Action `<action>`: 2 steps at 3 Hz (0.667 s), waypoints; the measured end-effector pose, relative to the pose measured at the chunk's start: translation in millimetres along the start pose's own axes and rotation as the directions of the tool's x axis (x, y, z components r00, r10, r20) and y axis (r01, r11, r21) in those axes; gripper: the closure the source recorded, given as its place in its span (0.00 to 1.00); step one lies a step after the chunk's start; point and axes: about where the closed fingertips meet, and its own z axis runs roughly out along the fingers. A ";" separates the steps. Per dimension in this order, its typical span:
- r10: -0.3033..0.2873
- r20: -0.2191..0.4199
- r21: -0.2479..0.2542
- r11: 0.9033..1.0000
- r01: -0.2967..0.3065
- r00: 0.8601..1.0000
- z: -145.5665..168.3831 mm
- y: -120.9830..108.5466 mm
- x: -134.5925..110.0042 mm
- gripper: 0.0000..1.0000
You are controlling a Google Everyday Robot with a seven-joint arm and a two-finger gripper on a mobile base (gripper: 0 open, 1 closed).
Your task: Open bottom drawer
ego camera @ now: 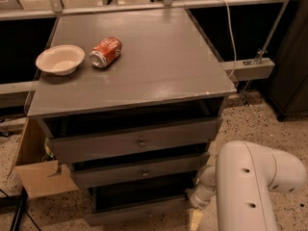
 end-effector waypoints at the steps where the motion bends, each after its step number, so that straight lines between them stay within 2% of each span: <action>1: 0.043 -0.006 -0.041 0.998 -0.043 0.999 -0.5 15.0 7.9 0.00; 2: 0.054 -0.010 -0.055 0.997 -0.055 0.998 -1.9 20.0 8.6 0.00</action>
Offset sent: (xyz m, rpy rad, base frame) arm -0.0412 -0.0195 0.0124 -0.0398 0.1598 -0.0611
